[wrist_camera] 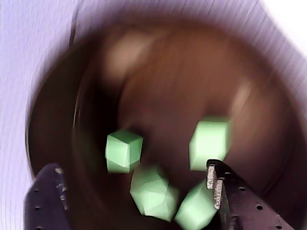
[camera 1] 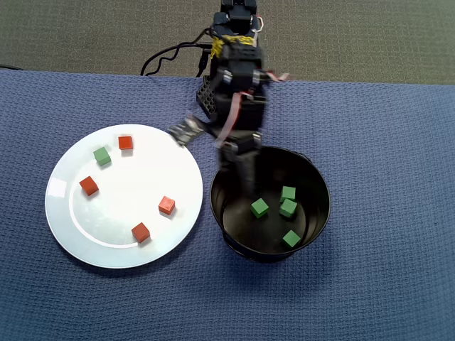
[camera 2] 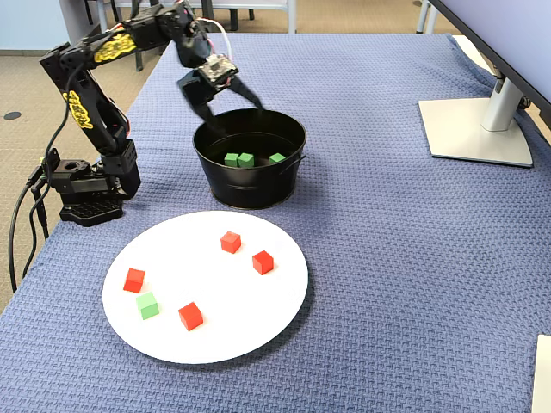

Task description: Pick up the green cubes from the white plate and place them in the black recipient

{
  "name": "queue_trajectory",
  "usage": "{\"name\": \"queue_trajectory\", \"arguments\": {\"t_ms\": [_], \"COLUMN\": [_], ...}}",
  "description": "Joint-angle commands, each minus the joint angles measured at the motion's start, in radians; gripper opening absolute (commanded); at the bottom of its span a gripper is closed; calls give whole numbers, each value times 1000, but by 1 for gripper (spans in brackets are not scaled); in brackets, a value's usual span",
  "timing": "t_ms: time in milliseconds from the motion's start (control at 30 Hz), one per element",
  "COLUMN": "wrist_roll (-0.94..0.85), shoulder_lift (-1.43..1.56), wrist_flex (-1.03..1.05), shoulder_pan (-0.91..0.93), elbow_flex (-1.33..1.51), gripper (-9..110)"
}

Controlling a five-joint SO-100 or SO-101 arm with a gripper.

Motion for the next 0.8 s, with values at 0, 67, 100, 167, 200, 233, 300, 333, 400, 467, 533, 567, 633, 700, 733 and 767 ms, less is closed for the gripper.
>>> {"name": "queue_trajectory", "arguments": {"t_ms": [0, 67, 100, 167, 200, 233, 300, 333, 400, 467, 533, 567, 633, 700, 733, 767], "wrist_roll": [-387, -534, -591, -683, -718, -756, -815, -842, -923, -1020, -1149, -1190, -1229, -1223, -1226, -1220], "shoulder_lift": [51, 74, 74, 60, 35, 5, -54, -78, -120, -153, -186, -201, -233, -270, -287, -304], "wrist_flex": [-55, -187, -229, -307, -328, -330, -330, -330, -330, -313, -278, -272, -265, -250, -244, -249], "shoulder_pan": [293, 431, 495, 606, 652, 692, 759, 788, 845, 896, 945, 963, 991, 1009, 1019, 1023], "elbow_flex": [-8, 98, 141, 222, 242, 249, 247, 236, 218, 195, 156, 135, 89, 37, 18, 6], "gripper": [31, 31, 30, 30, 30, 29, 29, 29, 29, 29, 29, 29, 28, 28, 28, 28]}}
